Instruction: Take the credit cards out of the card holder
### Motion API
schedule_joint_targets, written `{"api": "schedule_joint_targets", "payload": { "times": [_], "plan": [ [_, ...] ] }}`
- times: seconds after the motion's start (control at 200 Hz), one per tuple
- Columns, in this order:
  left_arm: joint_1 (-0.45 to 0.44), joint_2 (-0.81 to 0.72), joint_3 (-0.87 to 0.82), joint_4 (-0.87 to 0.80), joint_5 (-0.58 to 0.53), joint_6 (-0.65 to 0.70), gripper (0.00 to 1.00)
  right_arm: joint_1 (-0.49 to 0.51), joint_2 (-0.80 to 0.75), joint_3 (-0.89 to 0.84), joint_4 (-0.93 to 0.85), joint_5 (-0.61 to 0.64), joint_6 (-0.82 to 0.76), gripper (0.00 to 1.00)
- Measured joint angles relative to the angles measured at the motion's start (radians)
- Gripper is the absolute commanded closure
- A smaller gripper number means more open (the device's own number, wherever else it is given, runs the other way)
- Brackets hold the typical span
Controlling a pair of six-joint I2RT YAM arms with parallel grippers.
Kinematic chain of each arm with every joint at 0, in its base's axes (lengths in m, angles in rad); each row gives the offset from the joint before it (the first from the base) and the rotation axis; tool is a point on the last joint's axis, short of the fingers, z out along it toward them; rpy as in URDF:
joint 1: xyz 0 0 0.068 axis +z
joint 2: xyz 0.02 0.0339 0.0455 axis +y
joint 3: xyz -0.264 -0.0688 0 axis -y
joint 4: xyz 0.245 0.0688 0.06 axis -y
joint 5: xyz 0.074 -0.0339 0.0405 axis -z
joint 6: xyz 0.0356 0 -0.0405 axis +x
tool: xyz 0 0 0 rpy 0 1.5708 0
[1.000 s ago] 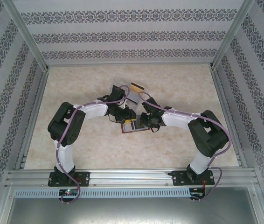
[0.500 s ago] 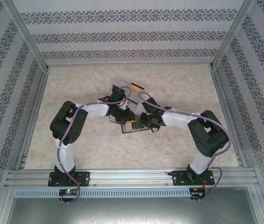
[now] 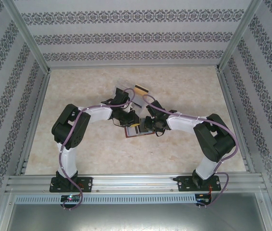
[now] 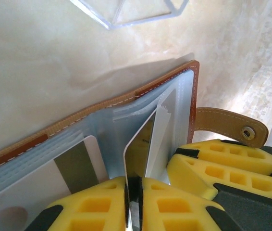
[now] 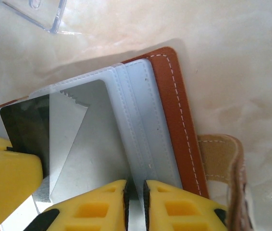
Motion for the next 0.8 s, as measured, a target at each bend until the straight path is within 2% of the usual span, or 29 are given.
{"api": "schedule_joint_targets", "payload": {
  "times": [0.17, 0.34, 0.525, 0.604, 0.799],
  "plan": [
    [0.011, -0.008, -0.015, 0.018, 0.012, 0.014, 1.0, 0.0, 0.0, -0.003, 0.006, 0.0, 0.0, 0.81],
    [0.024, -0.047, -0.039, 0.0, 0.0, 0.049, 1.0, 0.0, -0.018, -0.019, 0.016, -0.003, 0.0, 0.8],
    [0.046, -0.159, -0.067, -0.076, -0.079, 0.102, 1.0, 0.0, -0.088, -0.05, 0.013, -0.011, -0.002, 0.78],
    [0.061, -0.234, -0.103, -0.093, -0.124, 0.116, 1.0, 0.002, -0.154, -0.066, 0.023, -0.014, -0.005, 0.75],
    [0.118, -0.4, -0.147, -0.112, -0.181, 0.128, 1.0, 0.002, -0.308, -0.076, 0.079, -0.016, -0.019, 0.54]
  ]
}}
